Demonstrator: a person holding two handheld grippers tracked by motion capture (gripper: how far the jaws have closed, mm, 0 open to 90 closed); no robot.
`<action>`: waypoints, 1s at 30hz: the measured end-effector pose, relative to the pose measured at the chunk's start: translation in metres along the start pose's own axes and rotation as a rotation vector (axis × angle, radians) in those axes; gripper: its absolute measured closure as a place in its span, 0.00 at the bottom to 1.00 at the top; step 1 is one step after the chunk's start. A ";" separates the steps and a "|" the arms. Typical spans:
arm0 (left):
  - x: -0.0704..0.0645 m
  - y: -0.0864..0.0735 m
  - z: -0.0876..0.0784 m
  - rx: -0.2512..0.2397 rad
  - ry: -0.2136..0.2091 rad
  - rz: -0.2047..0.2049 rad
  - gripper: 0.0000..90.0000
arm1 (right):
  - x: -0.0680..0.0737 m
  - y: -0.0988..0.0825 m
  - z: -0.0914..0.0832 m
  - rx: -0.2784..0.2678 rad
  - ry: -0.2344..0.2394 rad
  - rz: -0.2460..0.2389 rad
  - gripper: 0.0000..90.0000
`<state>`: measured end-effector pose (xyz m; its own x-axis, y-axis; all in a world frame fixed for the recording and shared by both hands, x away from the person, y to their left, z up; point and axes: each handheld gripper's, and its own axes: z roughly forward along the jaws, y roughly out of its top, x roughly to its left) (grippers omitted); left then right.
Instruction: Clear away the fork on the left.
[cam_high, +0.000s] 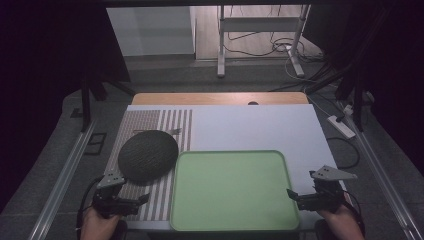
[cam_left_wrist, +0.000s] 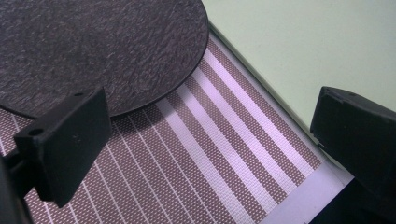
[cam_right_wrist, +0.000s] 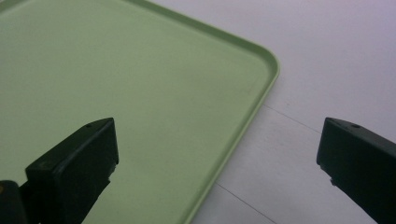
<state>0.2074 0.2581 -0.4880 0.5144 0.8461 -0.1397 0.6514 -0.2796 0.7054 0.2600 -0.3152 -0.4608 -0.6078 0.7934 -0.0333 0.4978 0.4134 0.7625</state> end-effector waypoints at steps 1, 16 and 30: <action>0.000 0.000 0.000 -0.002 0.000 0.000 0.00 | 0.000 0.000 0.000 0.002 -0.001 0.000 0.00; 0.000 0.001 0.002 0.018 -0.005 0.003 0.00 | 0.002 0.000 0.001 0.009 0.018 -0.023 0.00; 0.001 0.008 0.010 0.050 -0.028 0.017 0.00 | 0.003 0.001 0.003 0.025 0.033 -0.045 0.00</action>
<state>0.2188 0.2521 -0.4890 0.5405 0.8283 -0.1476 0.6692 -0.3169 0.6721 0.2602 -0.3112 -0.4621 -0.6500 0.7586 -0.0456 0.4845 0.4598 0.7442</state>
